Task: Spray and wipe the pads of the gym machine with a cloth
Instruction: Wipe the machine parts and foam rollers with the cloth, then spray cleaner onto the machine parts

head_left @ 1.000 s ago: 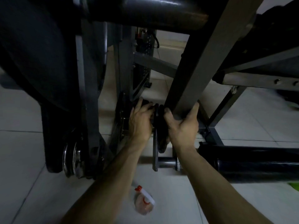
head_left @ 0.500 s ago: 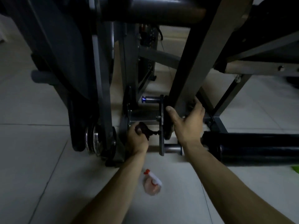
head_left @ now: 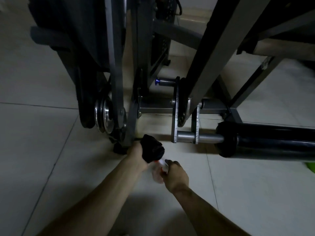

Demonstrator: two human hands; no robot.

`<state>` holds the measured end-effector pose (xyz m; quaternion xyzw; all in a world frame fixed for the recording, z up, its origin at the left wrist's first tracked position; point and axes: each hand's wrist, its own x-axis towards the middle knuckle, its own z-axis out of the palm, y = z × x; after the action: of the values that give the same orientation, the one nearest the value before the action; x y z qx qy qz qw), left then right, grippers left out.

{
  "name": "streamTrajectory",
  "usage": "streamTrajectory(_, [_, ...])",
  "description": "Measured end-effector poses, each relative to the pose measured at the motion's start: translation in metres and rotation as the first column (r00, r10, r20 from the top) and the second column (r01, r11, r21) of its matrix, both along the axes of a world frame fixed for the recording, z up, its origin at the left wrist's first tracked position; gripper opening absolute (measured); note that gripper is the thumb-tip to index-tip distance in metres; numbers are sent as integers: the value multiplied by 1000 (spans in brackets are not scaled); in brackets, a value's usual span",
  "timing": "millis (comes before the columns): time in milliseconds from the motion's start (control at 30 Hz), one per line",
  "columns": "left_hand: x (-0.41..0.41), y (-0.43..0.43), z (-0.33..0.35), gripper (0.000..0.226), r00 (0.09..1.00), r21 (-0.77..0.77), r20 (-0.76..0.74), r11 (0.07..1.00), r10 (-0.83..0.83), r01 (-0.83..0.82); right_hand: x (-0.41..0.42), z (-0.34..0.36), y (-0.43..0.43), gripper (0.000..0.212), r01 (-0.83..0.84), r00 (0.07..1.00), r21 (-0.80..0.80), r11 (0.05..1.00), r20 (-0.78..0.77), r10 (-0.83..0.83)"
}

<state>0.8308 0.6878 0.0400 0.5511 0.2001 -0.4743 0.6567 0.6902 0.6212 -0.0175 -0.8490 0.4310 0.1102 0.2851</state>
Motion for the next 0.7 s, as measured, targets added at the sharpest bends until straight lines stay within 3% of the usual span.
streamTrajectory(67, [-1,0,10,5,999,-148,-33,989,-30,25,3,1,2,29,-9,1000,-52,999,-1,9])
streamTrajectory(167, [-2,1,17,41,988,-67,-154,998,5,-16,-1,19,5,23,35,999,-77,996,36,-32])
streamTrajectory(300, [-20,20,79,38,985,29,-168,998,-48,53,-14,91,9,19,52,994,-41,998,100,-48])
streamTrajectory(433, [-43,49,186,38,972,-7,-229,999,-45,45,-26,196,20,14,104,983,19,994,152,-106])
streamTrajectory(533, [-58,80,268,39,971,50,-226,994,-82,96,-33,291,42,18,123,979,45,991,160,-128])
streamTrajectory(667, [-72,119,380,10,978,49,-195,995,-72,83,-42,414,77,20,152,960,92,984,223,-169])
streamTrajectory(700, [-73,129,411,13,982,72,-186,996,-34,48,-44,446,86,21,153,955,105,983,239,-174])
